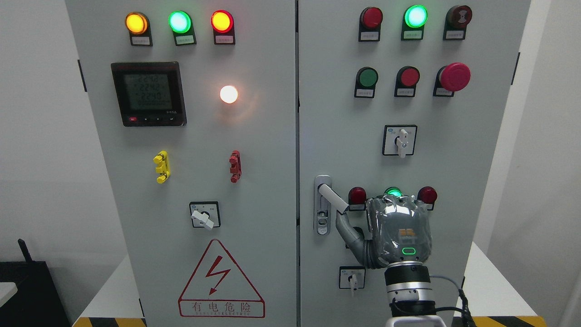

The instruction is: Release door handle

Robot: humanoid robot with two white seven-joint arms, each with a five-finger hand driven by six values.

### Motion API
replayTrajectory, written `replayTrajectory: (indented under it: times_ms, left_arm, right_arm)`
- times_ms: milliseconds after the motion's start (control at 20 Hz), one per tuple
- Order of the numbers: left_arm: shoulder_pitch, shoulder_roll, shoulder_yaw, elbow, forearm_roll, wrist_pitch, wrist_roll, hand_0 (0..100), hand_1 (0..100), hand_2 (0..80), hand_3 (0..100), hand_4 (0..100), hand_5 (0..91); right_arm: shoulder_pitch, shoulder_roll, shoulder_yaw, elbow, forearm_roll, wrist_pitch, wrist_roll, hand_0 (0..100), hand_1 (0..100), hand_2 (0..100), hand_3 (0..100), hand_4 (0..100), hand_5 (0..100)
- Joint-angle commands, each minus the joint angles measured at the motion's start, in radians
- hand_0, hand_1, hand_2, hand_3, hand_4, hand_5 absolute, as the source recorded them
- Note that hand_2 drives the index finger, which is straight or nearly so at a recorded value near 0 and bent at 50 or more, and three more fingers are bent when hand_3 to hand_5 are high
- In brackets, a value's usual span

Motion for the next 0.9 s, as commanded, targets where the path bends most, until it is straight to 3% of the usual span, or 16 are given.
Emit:
replayTrajectory:
  times_ms: [0, 852]
  left_arm:
    - [0.0, 0.0, 0.011, 0.017, 0.0, 0.001, 0.001, 12, 39, 0.0, 0, 0, 0.0]
    - [0.001, 0.0, 0.011, 0.017, 0.0, 0.001, 0.001, 12, 39, 0.0, 0, 0, 0.0]
  right_arm:
    - [-0.004, 0.001, -0.008, 0.0, -0.001, -0.001, 0.0, 40, 5, 96, 100, 100, 96]
    - [-0.018, 0.001, -0.013, 0.0, -0.002, -0.001, 0.001, 40, 5, 97, 100, 100, 97]
